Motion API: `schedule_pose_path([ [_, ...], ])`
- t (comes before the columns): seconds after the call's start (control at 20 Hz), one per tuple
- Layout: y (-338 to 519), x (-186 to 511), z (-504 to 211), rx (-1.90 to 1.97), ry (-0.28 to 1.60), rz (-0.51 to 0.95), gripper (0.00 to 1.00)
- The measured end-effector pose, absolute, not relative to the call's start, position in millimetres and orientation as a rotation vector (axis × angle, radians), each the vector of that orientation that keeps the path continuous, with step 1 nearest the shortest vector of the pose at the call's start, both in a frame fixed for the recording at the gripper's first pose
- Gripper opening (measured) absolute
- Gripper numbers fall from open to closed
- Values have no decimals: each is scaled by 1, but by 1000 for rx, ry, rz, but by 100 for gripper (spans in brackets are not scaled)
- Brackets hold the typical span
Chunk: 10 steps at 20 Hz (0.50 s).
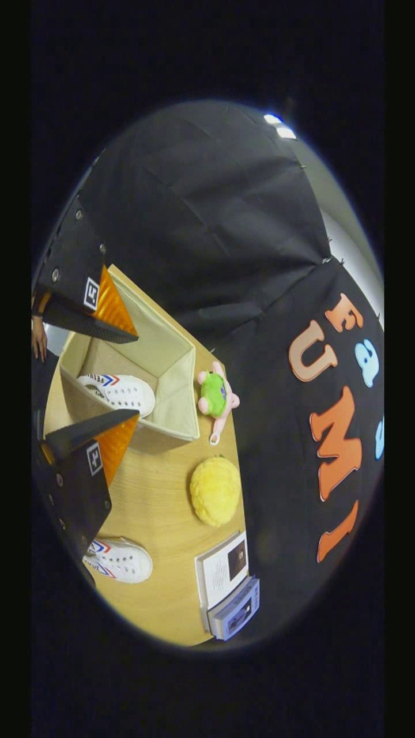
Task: Open the storage box then place both shoes into the box .Put the left shoe in first, then the right shoe, with the right side of both shoes facing outward in a uniform manner.
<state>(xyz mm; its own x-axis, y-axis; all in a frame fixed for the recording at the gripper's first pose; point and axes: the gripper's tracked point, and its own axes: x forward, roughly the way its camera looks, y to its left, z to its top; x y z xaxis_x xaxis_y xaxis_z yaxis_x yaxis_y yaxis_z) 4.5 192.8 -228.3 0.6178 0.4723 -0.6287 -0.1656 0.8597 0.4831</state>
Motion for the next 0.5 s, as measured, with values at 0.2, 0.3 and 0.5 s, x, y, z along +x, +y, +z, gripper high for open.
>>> schedule_pose_path([
  [0.2,140,-10,-245,404,858,290,84],
  [0.3,111,-18,-261,405,887,234,88],
  [0.5,55,-33,-289,421,940,119,89],
])
